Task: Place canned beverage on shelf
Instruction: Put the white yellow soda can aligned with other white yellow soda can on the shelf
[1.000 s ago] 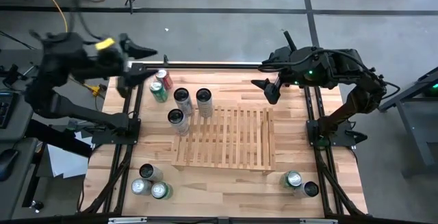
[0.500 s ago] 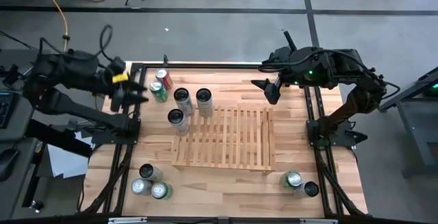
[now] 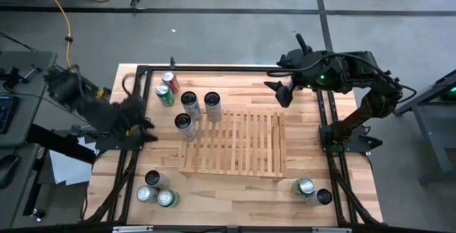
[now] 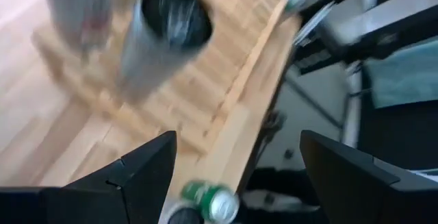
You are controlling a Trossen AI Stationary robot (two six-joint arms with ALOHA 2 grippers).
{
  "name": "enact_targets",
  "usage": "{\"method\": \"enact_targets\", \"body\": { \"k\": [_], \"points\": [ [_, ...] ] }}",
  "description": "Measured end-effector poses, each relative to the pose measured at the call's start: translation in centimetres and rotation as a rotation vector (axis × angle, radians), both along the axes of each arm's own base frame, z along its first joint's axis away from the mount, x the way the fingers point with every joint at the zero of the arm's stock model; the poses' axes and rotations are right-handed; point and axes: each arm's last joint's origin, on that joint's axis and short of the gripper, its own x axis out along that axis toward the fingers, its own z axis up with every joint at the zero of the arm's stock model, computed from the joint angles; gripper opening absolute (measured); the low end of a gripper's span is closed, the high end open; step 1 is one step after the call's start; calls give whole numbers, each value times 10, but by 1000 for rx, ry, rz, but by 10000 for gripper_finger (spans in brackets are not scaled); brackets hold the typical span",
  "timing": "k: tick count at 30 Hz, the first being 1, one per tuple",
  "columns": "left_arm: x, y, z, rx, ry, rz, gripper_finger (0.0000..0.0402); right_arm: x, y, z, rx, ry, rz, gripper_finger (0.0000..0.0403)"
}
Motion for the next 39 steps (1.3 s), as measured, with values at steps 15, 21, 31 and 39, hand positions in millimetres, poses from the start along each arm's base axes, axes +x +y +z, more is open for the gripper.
{"method": "enact_targets", "body": {
  "k": [15, 21, 31, 39],
  "points": [
    [-11, -92, -82, -227, 404, 480, 300, -1, -1, 0, -85, 40, 13, 350],
    [0, -108, -111, -195, 548, 545, 300, 0, -1, 0, -55, 22, -4, 350],
    [17, -114, -132, -114, 625, 551, 300, 0, 0, -1, 131, -74, -97, 350],
    [24, -122, -145, -90, 587, 541, 300, -1, 2, -3, 216, -72, -98, 350]
  ]
}}
